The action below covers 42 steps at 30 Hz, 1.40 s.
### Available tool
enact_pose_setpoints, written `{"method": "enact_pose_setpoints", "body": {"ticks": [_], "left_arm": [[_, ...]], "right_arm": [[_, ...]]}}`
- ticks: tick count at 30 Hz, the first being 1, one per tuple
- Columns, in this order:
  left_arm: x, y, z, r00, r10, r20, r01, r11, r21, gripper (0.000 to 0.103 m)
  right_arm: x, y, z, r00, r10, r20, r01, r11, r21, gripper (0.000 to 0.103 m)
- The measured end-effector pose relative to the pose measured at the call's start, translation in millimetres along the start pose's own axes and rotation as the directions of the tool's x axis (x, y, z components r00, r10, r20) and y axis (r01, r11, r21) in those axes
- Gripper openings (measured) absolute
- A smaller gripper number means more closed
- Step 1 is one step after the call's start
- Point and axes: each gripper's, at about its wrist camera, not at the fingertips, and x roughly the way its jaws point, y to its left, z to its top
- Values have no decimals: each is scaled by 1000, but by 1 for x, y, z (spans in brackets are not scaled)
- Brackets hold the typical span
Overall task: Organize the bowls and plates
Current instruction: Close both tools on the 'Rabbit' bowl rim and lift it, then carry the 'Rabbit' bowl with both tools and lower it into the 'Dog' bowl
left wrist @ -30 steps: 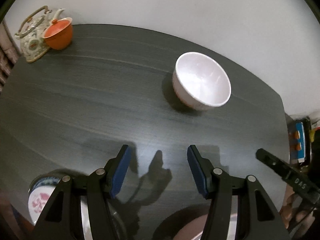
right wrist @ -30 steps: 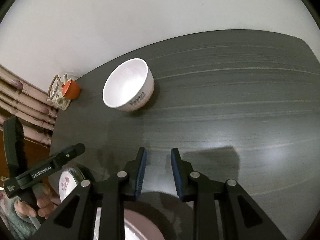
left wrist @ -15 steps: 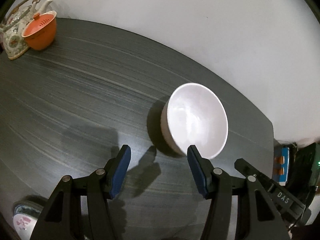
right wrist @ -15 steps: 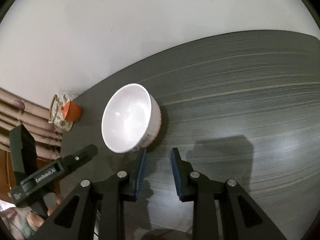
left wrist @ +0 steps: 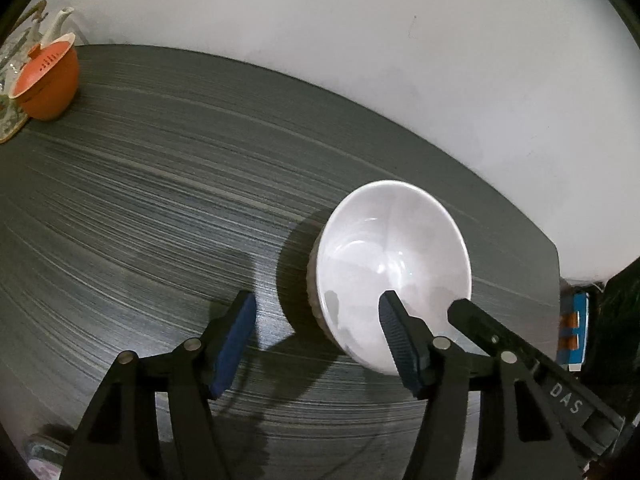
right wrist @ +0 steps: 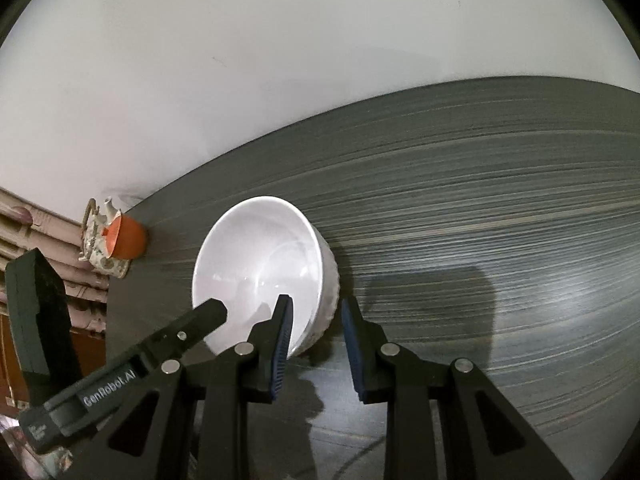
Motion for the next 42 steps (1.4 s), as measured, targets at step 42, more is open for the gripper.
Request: {"method": "enact_pose_setpoints", "body": {"ticks": [42], "left_arm": [[-115, -36, -97, 996, -39, 76, 34, 997, 75, 21]], "right_arm": [[-115, 40, -92, 991, 71, 111, -71, 997, -4, 17]]}}
